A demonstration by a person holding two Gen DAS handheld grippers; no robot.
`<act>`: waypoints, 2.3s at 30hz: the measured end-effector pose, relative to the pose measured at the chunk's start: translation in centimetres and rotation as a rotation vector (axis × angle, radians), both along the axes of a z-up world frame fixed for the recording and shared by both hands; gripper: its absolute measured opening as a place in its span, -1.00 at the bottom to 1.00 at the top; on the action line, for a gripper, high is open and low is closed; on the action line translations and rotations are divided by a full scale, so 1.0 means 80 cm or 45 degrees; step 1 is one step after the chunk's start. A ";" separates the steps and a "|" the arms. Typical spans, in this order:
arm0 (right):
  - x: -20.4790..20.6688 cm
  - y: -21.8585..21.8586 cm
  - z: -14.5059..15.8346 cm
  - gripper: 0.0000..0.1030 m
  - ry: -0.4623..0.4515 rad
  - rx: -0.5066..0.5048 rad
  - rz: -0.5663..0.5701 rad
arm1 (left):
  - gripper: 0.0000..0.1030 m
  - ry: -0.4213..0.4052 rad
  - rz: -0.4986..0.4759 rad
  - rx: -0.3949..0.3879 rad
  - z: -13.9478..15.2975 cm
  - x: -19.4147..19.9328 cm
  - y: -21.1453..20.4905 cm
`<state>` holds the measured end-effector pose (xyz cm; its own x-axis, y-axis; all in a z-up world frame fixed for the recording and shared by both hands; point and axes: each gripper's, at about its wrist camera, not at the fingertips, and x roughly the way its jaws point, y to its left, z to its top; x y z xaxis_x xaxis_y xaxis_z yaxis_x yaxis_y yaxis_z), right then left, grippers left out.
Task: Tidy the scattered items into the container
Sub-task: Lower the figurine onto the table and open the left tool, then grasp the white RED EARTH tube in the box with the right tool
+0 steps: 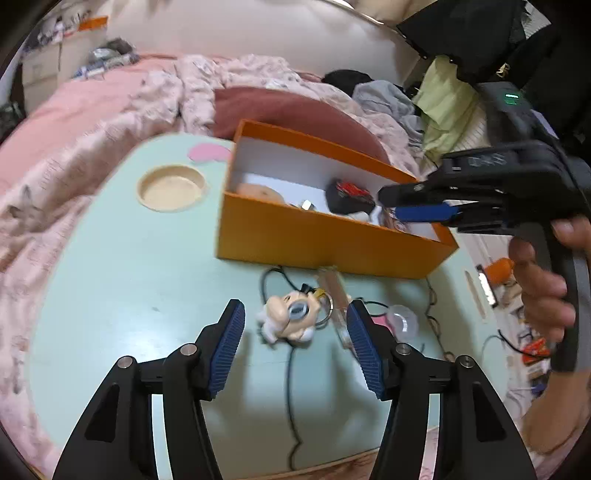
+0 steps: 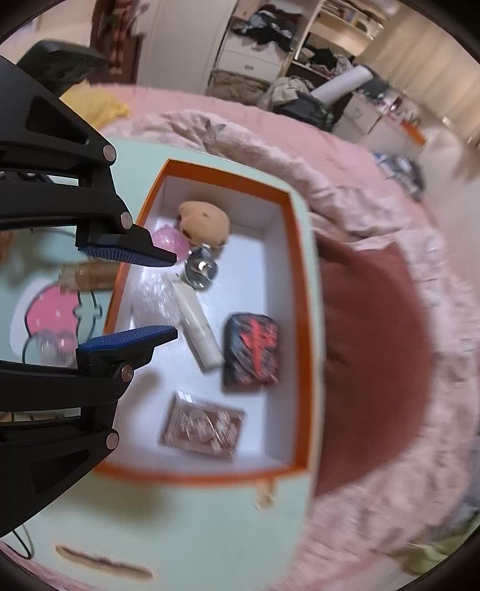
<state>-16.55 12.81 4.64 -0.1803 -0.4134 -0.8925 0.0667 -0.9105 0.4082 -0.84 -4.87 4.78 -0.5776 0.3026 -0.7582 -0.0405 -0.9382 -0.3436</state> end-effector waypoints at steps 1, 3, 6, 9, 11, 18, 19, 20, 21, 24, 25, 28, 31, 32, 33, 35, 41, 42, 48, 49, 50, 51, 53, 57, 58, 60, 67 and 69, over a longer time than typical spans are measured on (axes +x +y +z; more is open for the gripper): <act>-0.008 -0.002 -0.010 -0.38 -0.058 -0.008 -0.007 | 0.14 0.011 0.009 -0.013 0.002 0.002 -0.003; -0.019 -0.004 -0.025 -0.38 -0.125 0.024 -0.042 | 0.14 0.029 0.019 -0.007 0.006 0.008 -0.009; -0.030 -0.004 -0.034 -0.38 -0.150 0.094 -0.099 | 0.14 0.040 0.022 0.027 0.010 0.015 -0.020; -0.044 -0.005 -0.045 -0.38 -0.231 0.085 -0.132 | 0.14 0.049 0.040 0.039 0.010 0.019 -0.029; -0.055 -0.008 -0.053 -0.36 -0.269 0.098 -0.154 | 0.14 0.047 0.044 0.060 0.008 0.019 -0.032; -0.067 -0.028 -0.054 -0.32 -0.188 0.181 -0.181 | 0.14 0.037 0.050 0.063 0.001 0.022 -0.037; -0.068 -0.026 -0.055 -0.26 -0.200 0.142 -0.208 | 0.14 0.035 0.052 0.065 0.001 0.022 -0.038; -0.069 -0.022 -0.057 -0.15 -0.215 0.085 -0.245 | 0.14 0.034 0.051 0.070 0.000 0.022 -0.038; -0.070 -0.018 -0.058 -0.13 -0.218 0.052 -0.280 | 0.14 0.033 0.049 0.073 0.000 0.021 -0.038; -0.073 -0.023 -0.056 -0.20 -0.179 0.108 -0.271 | 0.14 0.034 0.042 0.071 0.000 0.022 -0.035; -0.073 -0.028 -0.055 -0.27 -0.162 0.148 -0.253 | 0.14 0.035 0.040 0.069 0.001 0.022 -0.034; -0.068 -0.034 -0.054 -0.33 -0.138 0.194 -0.229 | 0.14 0.041 0.029 0.063 0.001 0.025 -0.030; -0.059 -0.038 -0.052 -0.51 -0.110 0.203 -0.159 | 0.14 0.037 0.023 0.057 0.001 0.025 -0.027; -0.055 -0.040 -0.049 -0.59 -0.096 0.233 -0.117 | 0.14 0.035 0.020 0.057 0.000 0.025 -0.027; -0.053 -0.043 -0.047 -0.65 -0.089 0.293 -0.074 | 0.14 0.034 0.018 0.058 -0.001 0.025 -0.028; -0.048 -0.046 -0.043 -0.68 -0.043 0.458 -0.016 | 0.14 0.026 0.021 0.061 -0.003 0.024 -0.029; -0.052 -0.027 -0.029 -0.41 -0.055 0.226 -0.103 | 0.14 0.017 0.016 0.056 -0.006 0.024 -0.028; -0.050 -0.031 -0.021 -0.38 0.003 0.292 -0.072 | 0.14 0.016 0.013 0.052 -0.006 0.024 -0.028; -0.042 -0.083 -0.003 -0.31 0.219 0.714 0.489 | 0.14 0.004 0.033 0.058 -0.006 0.025 -0.035; -0.043 -0.085 -0.009 -0.34 0.190 0.736 0.557 | 0.14 0.003 0.036 0.060 -0.006 0.026 -0.037; -0.045 -0.086 -0.013 -0.38 0.167 0.745 0.614 | 0.14 0.005 0.040 0.061 -0.005 0.026 -0.038; -0.046 -0.087 -0.016 -0.38 0.165 0.759 0.663 | 0.14 0.007 0.041 0.061 -0.004 0.027 -0.038; -0.051 -0.098 -0.028 -0.38 0.160 0.802 0.773 | 0.14 0.008 0.042 0.063 -0.003 0.027 -0.040; -0.061 -0.114 -0.038 -0.41 0.155 0.790 0.890 | 0.14 -0.001 0.051 0.077 -0.004 0.026 -0.044; -0.062 -0.114 -0.039 -0.41 0.168 0.786 0.908 | 0.14 -0.002 0.051 0.079 -0.005 0.027 -0.044; -0.066 -0.110 -0.041 -0.40 0.156 0.756 0.896 | 0.14 -0.009 0.051 0.086 -0.006 0.026 -0.044; -0.072 -0.091 -0.048 -0.47 0.055 0.674 0.848 | 0.14 -0.027 0.046 0.092 -0.009 0.026 -0.045; -0.070 -0.087 -0.047 -0.56 0.076 0.646 0.803 | 0.14 -0.030 0.052 0.096 -0.010 0.025 -0.045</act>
